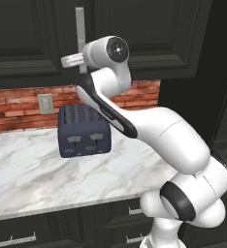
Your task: The dining table condiment station is running low on ketchup. Refill the condiment station by opening the cabinet and taking the ketchup from the cabinet and placing it on the dining table.
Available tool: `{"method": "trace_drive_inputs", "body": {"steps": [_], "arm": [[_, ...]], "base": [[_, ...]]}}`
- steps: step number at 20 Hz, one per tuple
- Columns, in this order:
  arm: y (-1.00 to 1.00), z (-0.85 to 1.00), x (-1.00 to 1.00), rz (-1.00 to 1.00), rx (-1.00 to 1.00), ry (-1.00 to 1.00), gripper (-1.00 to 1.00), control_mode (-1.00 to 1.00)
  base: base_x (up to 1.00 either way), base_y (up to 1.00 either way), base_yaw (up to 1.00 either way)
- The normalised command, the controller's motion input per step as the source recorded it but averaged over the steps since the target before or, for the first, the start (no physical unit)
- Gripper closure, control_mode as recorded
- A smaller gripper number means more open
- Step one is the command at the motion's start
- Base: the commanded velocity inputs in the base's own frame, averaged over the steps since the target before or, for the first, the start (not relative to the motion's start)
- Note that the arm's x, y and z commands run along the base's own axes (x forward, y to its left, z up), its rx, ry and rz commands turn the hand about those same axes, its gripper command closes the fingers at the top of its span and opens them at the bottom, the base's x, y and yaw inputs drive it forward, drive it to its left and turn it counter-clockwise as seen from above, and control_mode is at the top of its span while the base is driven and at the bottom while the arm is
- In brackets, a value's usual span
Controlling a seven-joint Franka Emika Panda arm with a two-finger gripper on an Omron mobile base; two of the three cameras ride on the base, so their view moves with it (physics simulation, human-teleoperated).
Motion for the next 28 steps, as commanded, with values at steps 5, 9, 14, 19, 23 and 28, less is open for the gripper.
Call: {"method": "trace_drive_inputs", "body": {"steps": [5,9,14,19,23,28], "arm": [[0.07,-0.12,0.22,0.00,0.00,-0.06,-1.00,-1.00],[0.02,-0.12,0.25,0.00,0.00,-0.07,-1.00,-1.00],[0.05,-0.07,0.31,0.00,0.00,-0.06,-1.00,-1.00],[0.10,-0.02,0.36,-0.01,0.00,-0.05,-1.00,-1.00],[0.14,-0.08,0.32,-0.02,0.00,-0.05,1.00,-1.00],[0.01,-0.04,0.07,0.00,0.00,-0.04,1.00,-1.00]], "base": [[0.00,0.00,0.00],[0.00,0.00,0.00],[0.00,0.00,0.00],[0.00,0.00,0.00],[0.00,0.00,0.00],[0.00,0.00,0.00]]}}
